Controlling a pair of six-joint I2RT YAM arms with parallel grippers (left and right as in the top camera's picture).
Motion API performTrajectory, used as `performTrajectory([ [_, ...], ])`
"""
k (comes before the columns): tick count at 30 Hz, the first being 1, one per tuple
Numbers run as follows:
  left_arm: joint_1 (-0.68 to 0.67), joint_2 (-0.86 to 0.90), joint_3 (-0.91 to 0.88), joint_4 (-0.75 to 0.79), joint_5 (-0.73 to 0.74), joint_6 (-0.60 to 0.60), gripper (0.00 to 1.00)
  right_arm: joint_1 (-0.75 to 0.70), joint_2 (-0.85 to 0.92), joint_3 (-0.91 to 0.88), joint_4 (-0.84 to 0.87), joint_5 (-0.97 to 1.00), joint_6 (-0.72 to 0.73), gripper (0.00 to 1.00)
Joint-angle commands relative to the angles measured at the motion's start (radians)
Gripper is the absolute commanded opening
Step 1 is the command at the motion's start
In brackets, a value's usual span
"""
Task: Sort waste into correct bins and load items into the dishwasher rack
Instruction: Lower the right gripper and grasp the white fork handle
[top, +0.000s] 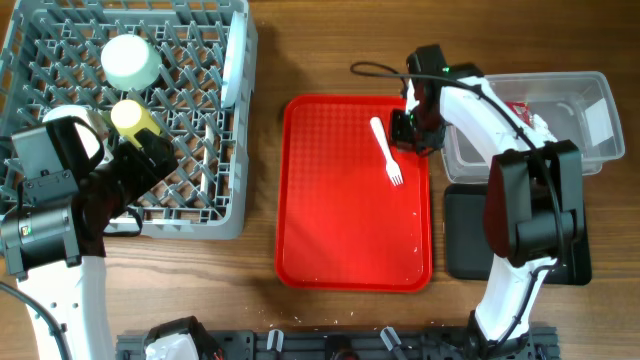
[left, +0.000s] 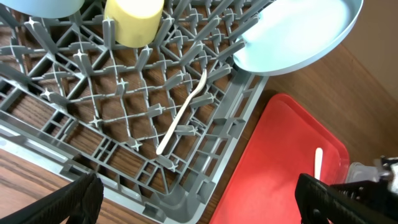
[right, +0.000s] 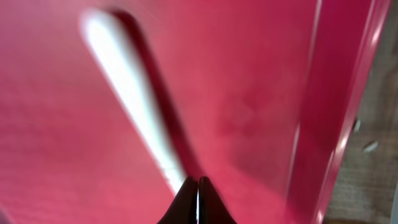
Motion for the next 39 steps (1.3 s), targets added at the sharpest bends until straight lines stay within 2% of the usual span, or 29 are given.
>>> performTrajectory([
  [1, -0.002, -0.004, 0.004, 0.003, -0.006, 0.003, 1.00, 0.005, -0.011, 0.024, -0.005, -0.090, -0.012, 0.11],
  [3, -0.002, -0.004, 0.004, 0.003, -0.006, 0.003, 1.00, 0.010, -0.011, 0.024, -0.005, -0.140, -0.053, 0.28],
  [5, -0.002, -0.004, 0.004, 0.003, -0.006, 0.003, 1.00, 0.019, -0.011, 0.019, -0.006, -0.109, -0.068, 0.48],
  [8, -0.002, -0.004, 0.004, 0.003, -0.006, 0.003, 1.00, 0.033, -0.008, -0.012, 0.016, -0.062, -0.089, 0.56],
  [10, -0.002, -0.004, 0.004, 0.003, -0.006, 0.003, 1.00, 0.043, -0.006, -0.045, 0.054, -0.051, -0.119, 0.56],
  [16, -0.002, -0.004, 0.004, 0.003, -0.006, 0.003, 1.00, 0.061, 0.008, -0.083, 0.094, 0.146, -0.106, 0.54],
  [19, -0.002, -0.004, 0.004, 0.003, -0.006, 0.003, 1.00, 0.062, 0.008, -0.083, 0.101, 0.168, -0.115, 0.41],
  [21, -0.002, -0.004, 0.004, 0.003, -0.006, 0.003, 1.00, 0.069, 0.008, -0.083, 0.108, 0.168, -0.114, 0.37],
  [25, -0.002, -0.004, 0.004, 0.003, -0.006, 0.003, 1.00, 0.115, 0.009, -0.092, 0.133, 0.169, -0.116, 0.38],
  [28, -0.002, -0.004, 0.004, 0.003, -0.006, 0.003, 1.00, 0.164, 0.010, -0.104, 0.156, 0.211, -0.122, 0.45],
  [34, -0.002, -0.004, 0.004, 0.003, -0.006, 0.003, 1.00, 0.190, 0.010, -0.122, 0.171, 0.303, -0.087, 0.45],
  [35, -0.002, -0.004, 0.004, 0.003, -0.006, 0.003, 1.00, 0.186, 0.010, -0.122, 0.169, 0.302, -0.087, 0.38],
  [39, -0.002, -0.004, 0.004, 0.003, -0.006, 0.003, 1.00, 0.186, 0.010, -0.122, 0.165, 0.291, -0.066, 0.24],
])
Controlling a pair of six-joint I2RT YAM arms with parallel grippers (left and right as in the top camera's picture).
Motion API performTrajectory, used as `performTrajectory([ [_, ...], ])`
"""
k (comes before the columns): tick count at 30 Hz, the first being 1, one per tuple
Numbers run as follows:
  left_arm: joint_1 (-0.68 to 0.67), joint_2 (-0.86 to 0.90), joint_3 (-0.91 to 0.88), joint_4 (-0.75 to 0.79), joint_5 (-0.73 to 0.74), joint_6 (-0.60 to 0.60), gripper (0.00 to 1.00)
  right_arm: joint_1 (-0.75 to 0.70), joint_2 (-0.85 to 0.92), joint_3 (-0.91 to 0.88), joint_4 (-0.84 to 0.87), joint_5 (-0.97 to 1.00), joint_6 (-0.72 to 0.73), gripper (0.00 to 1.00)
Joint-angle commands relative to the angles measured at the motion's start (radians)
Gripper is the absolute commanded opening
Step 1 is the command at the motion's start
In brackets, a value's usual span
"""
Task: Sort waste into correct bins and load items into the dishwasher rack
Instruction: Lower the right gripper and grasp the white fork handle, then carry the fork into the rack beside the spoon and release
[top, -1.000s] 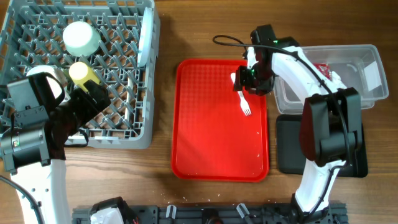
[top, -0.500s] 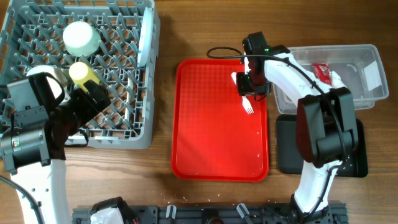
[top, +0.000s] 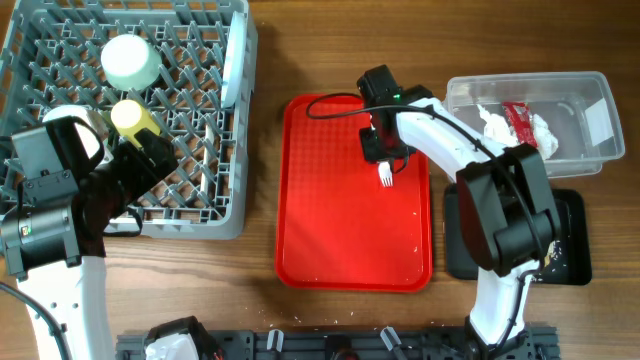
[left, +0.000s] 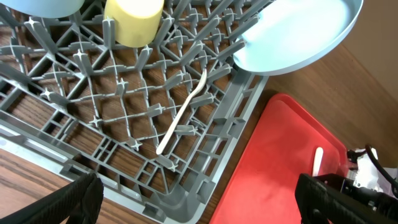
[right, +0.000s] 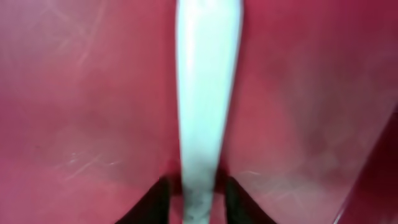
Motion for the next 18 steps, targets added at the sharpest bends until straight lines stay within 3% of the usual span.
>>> performTrajectory([
  [1, -0.002, -0.004, 0.004, 0.003, -0.006, 0.003, 1.00, -0.002, 0.010, -0.012, -0.001, 0.005, 0.030, 0.15],
  [2, -0.002, -0.004, 0.004, 0.003, -0.006, 0.003, 1.00, -0.002, 0.010, -0.012, -0.002, -0.016, 0.037, 0.04],
  [10, -0.002, -0.004, 0.004, 0.003, -0.006, 0.003, 1.00, -0.003, -0.023, 0.117, -0.130, -0.204, 0.064, 0.04],
  [14, -0.002, -0.004, 0.004, 0.003, -0.006, 0.003, 1.00, -0.003, -0.104, 0.194, -0.187, -0.433, 0.063, 0.04],
  [18, -0.002, -0.004, 0.004, 0.003, -0.006, 0.003, 1.00, 0.025, -0.181, 0.211, -0.087, -0.779, 0.100, 0.04],
])
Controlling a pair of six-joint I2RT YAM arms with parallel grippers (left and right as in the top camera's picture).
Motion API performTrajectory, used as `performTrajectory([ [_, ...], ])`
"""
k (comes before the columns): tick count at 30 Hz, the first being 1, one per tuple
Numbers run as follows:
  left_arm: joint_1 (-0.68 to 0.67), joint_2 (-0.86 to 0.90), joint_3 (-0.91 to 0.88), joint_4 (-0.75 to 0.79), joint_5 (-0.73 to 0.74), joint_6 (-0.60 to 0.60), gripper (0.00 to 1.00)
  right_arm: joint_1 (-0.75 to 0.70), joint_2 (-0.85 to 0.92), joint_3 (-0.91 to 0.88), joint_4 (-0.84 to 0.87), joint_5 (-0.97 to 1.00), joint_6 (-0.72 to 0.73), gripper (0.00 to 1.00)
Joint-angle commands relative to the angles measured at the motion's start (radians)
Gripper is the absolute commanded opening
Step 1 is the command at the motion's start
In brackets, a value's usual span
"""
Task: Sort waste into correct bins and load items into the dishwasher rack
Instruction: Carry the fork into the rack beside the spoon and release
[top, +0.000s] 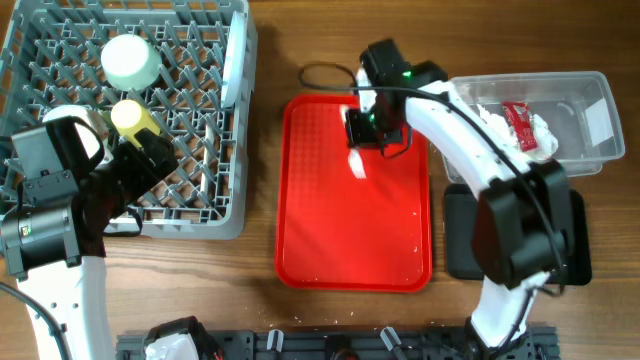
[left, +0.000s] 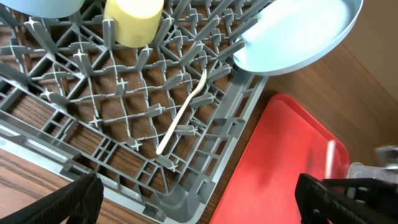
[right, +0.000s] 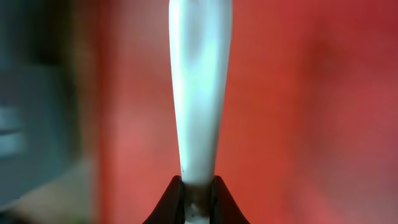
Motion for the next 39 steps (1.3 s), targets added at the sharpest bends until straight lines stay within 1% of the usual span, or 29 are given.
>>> performTrajectory([
  [1, -0.002, -0.004, 0.004, 0.003, -0.006, 0.003, 1.00, 0.036, -0.094, 0.037, 0.113, -0.385, 0.079, 0.04],
  [3, -0.002, -0.004, 0.004, 0.003, -0.006, 0.003, 1.00, 0.079, -0.097, 0.037, 0.201, -0.423, 0.165, 0.04],
  [6, -0.002, -0.004, 0.004, 0.003, -0.006, 0.003, 1.00, 0.188, -0.097, 0.037, 0.371, -0.397, 0.300, 0.04],
  [8, -0.002, -0.004, 0.004, 0.003, -0.006, 0.003, 1.00, 0.272, -0.094, 0.037, 0.483, -0.298, 0.412, 0.05],
  [12, -0.002, -0.004, 0.004, 0.003, -0.006, 0.003, 1.00, 0.400, -0.064, 0.037, 0.607, -0.062, 0.570, 0.04],
  [16, -0.002, -0.004, 0.004, 0.003, -0.006, 0.003, 1.00, 0.513, 0.030, 0.037, 0.790, 0.074, 0.719, 0.04],
  [18, -0.002, -0.004, 0.004, 0.003, -0.006, 0.003, 1.00, 0.542, 0.072, 0.037, 0.847, 0.119, 0.778, 0.04],
  [19, -0.002, -0.004, 0.004, 0.003, -0.006, 0.003, 1.00, 0.556, 0.097, 0.037, 0.881, 0.143, 0.801, 0.06],
  [20, -0.002, -0.004, 0.004, 0.003, -0.006, 0.003, 1.00, 0.566, 0.121, 0.037, 0.909, 0.167, 0.822, 0.10],
  [21, -0.002, -0.004, 0.004, 0.003, -0.006, 0.003, 1.00, 0.573, 0.141, 0.037, 0.930, 0.192, 0.833, 0.17],
  [23, -0.002, -0.004, 0.004, 0.003, -0.006, 0.003, 1.00, 0.576, 0.172, 0.037, 0.937, 0.235, 0.842, 0.18],
  [24, -0.002, -0.004, 0.004, 0.003, -0.006, 0.003, 1.00, 0.576, 0.178, 0.037, 0.932, 0.246, 0.841, 0.20],
  [25, -0.002, -0.004, 0.004, 0.003, -0.006, 0.003, 1.00, 0.575, 0.183, 0.037, 0.914, 0.260, 0.840, 0.25],
  [28, -0.002, -0.004, 0.004, 0.003, -0.006, 0.003, 1.00, 0.574, 0.183, 0.037, 0.893, 0.263, 0.787, 0.33],
  [30, -0.002, -0.004, 0.004, 0.003, -0.006, 0.003, 1.00, 0.568, 0.177, 0.037, 0.891, 0.251, 0.743, 0.41],
  [32, -0.002, -0.004, 0.004, 0.003, -0.006, 0.003, 1.00, 0.560, 0.159, 0.037, 0.881, 0.241, 0.716, 0.44],
  [36, -0.002, -0.004, 0.004, 0.003, -0.006, 0.003, 1.00, 0.538, 0.051, 0.037, 0.835, 0.194, 0.607, 0.47],
  [37, -0.002, -0.004, 0.004, 0.003, -0.006, 0.003, 1.00, 0.528, -0.025, 0.037, 0.768, 0.206, 0.573, 0.50],
  [38, -0.002, -0.004, 0.004, 0.003, -0.006, 0.003, 1.00, 0.512, -0.108, 0.037, 0.682, 0.235, 0.549, 0.58],
  [39, -0.002, -0.004, 0.004, 0.003, -0.006, 0.003, 1.00, 0.498, -0.155, 0.037, 0.629, 0.255, 0.538, 0.62],
])
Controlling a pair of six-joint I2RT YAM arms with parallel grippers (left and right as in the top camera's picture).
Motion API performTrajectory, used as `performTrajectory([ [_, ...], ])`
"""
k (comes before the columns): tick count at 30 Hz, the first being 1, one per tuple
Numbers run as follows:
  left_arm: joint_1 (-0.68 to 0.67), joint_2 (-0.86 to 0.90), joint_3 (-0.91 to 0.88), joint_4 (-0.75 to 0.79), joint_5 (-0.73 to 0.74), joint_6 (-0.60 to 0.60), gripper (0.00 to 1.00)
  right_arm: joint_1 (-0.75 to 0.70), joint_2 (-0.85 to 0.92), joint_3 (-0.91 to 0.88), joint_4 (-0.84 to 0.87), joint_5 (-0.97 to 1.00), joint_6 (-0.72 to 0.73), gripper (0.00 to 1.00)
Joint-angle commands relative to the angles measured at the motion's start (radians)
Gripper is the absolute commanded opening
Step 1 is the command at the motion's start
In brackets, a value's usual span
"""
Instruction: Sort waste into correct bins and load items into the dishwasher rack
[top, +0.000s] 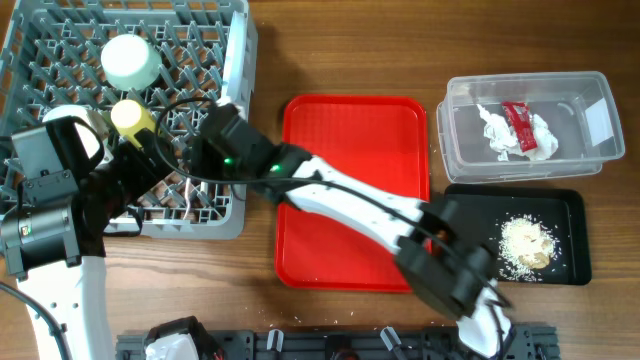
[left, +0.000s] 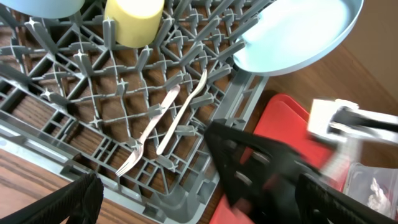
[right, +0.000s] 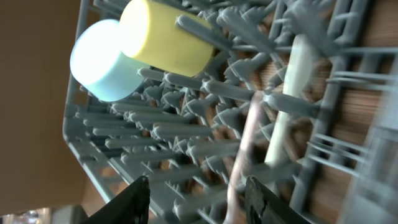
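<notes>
The white plastic fork (left: 149, 129) lies flat in the grey dishwasher rack (top: 60, 215), beside a white spoon-like utensil (left: 185, 111). In the right wrist view the fork (right: 244, 140) shows blurred next to that utensil (right: 292, 93). My right gripper (top: 212, 150) reaches across to the rack's right side and is open (right: 196, 199), holding nothing; it appears dark in the left wrist view (left: 249, 158). My left gripper (left: 202, 202) hangs open over the rack's near corner. The red tray (top: 355, 195) is bare.
A yellow cup (top: 130, 117), a pale green cup (top: 130, 60) and a light-blue plate (left: 298, 31) stand in the rack. The clear bin (top: 600, 150) at the back right holds wrappers and tissue. A black tray (top: 470, 240) with crumbs lies in front of it.
My right gripper was shut on the fork over the red tray's far end. It is now open at the rack, and the fork lies in the rack beside the other utensil.
The fork lay on the red tray with my right gripper shut beside it at the tray's right edge. Then the gripper's fingers stood around the fork's handle, then it held the fork above the tray. Now the fork rests in the rack. My left arm stayed still.
</notes>
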Motion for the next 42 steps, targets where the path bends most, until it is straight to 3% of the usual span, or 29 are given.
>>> performTrajectory([
  [1, -0.002, -0.004, 0.004, 0.003, -0.006, 0.003, 1.00, -0.057, -0.285, 0.013, -0.140, 0.063, -0.122, 0.66],
  [3, -0.002, -0.004, 0.004, 0.003, -0.006, 0.003, 1.00, -0.103, -0.386, 0.013, -0.246, 0.077, -0.184, 0.73],
  [6, -0.002, -0.004, 0.004, 0.003, -0.006, 0.003, 1.00, -0.205, -0.547, 0.013, -0.489, 0.081, -0.288, 0.95],
  [7, -0.002, -0.004, 0.004, 0.003, -0.006, 0.003, 1.00, -0.230, -0.579, 0.013, -0.563, 0.089, -0.291, 0.99],
  [12, -0.002, -0.004, 0.004, 0.003, -0.006, 0.003, 1.00, -0.320, -0.701, 0.013, -1.012, 0.166, -0.290, 1.00],
  [17, -0.002, -0.004, 0.004, 0.003, -0.006, 0.003, 1.00, -0.316, -0.712, -0.009, -1.273, 0.192, -0.218, 1.00],
  [25, -0.002, -0.004, 0.004, 0.003, -0.006, 0.003, 1.00, -0.216, -0.742, -0.156, -1.343, 0.068, -0.204, 1.00],
  [30, -0.002, -0.004, 0.004, 0.003, -0.006, 0.003, 1.00, -0.206, -0.740, -0.162, -1.358, -0.067, -0.296, 1.00],
  [34, -0.002, -0.004, 0.004, 0.003, -0.006, 0.003, 1.00, -0.206, -0.740, -0.162, -1.358, -0.037, -0.413, 1.00],
  [42, -0.002, -0.004, 0.004, 0.003, -0.006, 0.003, 1.00, -0.207, -0.806, -0.162, -1.318, 0.092, -0.367, 1.00],
])
